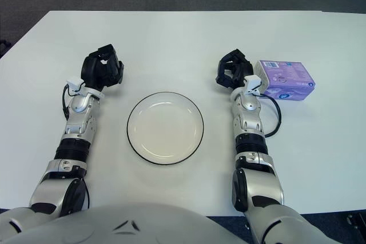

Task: Put the tissue paper into the plate.

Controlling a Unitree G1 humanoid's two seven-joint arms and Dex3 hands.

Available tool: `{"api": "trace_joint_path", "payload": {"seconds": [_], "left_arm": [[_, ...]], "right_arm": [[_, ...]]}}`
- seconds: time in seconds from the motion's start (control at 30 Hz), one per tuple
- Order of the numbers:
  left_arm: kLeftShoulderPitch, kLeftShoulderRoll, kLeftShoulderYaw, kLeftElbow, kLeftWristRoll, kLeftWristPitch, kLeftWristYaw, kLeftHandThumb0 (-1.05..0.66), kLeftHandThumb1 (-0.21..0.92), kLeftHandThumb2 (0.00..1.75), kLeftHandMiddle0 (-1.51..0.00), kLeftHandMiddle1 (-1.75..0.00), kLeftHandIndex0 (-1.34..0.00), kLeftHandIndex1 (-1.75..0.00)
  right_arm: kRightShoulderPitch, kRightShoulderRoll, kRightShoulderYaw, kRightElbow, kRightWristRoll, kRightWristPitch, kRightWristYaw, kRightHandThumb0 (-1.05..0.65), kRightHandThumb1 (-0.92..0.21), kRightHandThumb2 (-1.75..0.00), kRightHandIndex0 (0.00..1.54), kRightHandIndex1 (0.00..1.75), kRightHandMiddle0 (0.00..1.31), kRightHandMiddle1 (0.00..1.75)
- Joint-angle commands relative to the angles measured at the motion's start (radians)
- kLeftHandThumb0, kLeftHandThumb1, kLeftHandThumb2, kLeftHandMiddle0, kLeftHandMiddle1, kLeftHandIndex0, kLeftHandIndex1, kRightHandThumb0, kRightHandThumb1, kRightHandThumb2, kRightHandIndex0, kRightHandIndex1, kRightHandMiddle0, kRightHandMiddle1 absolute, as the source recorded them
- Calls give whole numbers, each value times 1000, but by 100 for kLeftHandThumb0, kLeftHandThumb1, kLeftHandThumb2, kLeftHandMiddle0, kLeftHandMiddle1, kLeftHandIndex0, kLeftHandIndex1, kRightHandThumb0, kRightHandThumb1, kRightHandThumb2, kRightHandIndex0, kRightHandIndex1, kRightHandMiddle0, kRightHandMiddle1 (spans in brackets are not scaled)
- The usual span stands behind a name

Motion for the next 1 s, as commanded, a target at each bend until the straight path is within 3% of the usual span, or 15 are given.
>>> {"api": "trace_joint_path", "payload": {"seconds": [0.0,0.2,0.5,0.97], "left_arm": [[210,-46,-7,96,5,-2,21,-35,53,115,-136,-175,-104,-175],[212,-45,-5,93,-1,-1,15,-34,53,115,-136,-175,-104,-175],[210,-43,-3,97,-6,4,8,-34,53,115,-136,-175,-103,-175],[200,-42,-6,115,3,-3,14,-35,54,115,-136,-175,-104,-175]], "right_arm": [[148,44,6,50,3,7,-6,-44,-44,-116,106,175,52,175],[170,47,-12,-14,25,19,-6,-44,-45,-115,103,175,51,175],[228,76,-13,-429,29,174,-92,-42,-50,-109,99,175,47,175],[298,42,-10,-699,-31,237,-127,-42,-52,-105,82,175,45,175]]}}
